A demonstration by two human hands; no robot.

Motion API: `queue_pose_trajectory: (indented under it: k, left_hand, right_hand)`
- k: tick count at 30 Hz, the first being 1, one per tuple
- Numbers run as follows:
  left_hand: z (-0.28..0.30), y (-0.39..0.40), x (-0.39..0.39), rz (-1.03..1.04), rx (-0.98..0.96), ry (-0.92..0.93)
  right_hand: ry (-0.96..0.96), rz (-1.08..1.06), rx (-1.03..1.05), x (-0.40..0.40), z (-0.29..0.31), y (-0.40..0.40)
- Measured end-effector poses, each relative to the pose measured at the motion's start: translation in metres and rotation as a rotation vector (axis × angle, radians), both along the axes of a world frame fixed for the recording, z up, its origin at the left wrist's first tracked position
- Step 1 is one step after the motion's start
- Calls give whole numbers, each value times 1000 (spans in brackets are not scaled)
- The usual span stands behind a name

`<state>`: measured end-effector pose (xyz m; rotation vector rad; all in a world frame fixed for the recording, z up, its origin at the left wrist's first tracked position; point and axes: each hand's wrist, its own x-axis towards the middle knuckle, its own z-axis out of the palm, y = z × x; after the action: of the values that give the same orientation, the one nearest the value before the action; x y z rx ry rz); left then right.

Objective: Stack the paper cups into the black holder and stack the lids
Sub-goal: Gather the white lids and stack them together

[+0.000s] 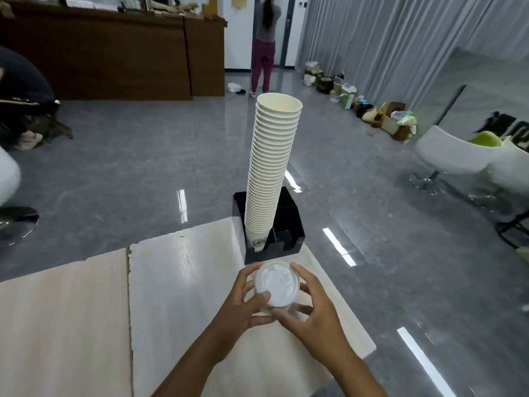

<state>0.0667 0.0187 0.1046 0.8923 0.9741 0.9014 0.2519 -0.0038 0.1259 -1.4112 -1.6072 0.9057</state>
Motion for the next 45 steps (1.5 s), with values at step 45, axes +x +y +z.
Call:
queue_pose_trajectory:
  k: [45]
  left_hand:
    - [-66, 202, 157, 486, 251, 509]
  right_hand:
    - [156, 208, -75, 112, -79, 273]
